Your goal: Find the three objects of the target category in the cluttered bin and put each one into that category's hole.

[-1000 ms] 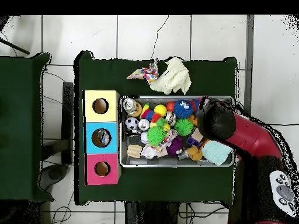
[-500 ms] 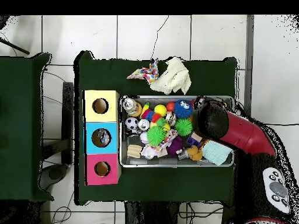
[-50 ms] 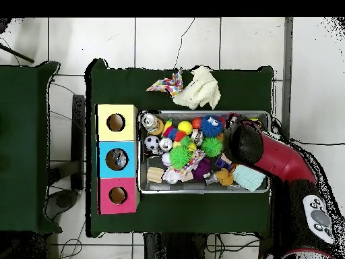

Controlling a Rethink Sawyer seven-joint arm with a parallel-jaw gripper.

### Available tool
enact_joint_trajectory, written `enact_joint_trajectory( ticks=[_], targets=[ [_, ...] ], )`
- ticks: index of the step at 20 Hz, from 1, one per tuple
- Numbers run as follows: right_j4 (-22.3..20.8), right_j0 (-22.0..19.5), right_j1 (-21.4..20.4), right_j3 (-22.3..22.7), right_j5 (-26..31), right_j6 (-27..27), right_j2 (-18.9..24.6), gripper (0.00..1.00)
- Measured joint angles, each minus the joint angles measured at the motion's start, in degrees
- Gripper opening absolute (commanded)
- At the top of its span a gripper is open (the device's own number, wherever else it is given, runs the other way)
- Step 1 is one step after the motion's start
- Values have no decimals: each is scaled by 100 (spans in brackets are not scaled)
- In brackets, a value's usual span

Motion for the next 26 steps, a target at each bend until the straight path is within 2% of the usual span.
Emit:
enact_joint_trajectory(
  ticks=[4,9,16,22,26],
  targets=[
    [-3,-180,151,173,-256,0,106,100],
    [-4,-304,298,181,-453,0,231,100],
    [-69,-598,874,15,-1162,0,609,100],
    [-115,-679,1374,-76,-1753,0,680,100],
    [-225,-810,1447,-86,-1956,-1,730,100]
  ],
)
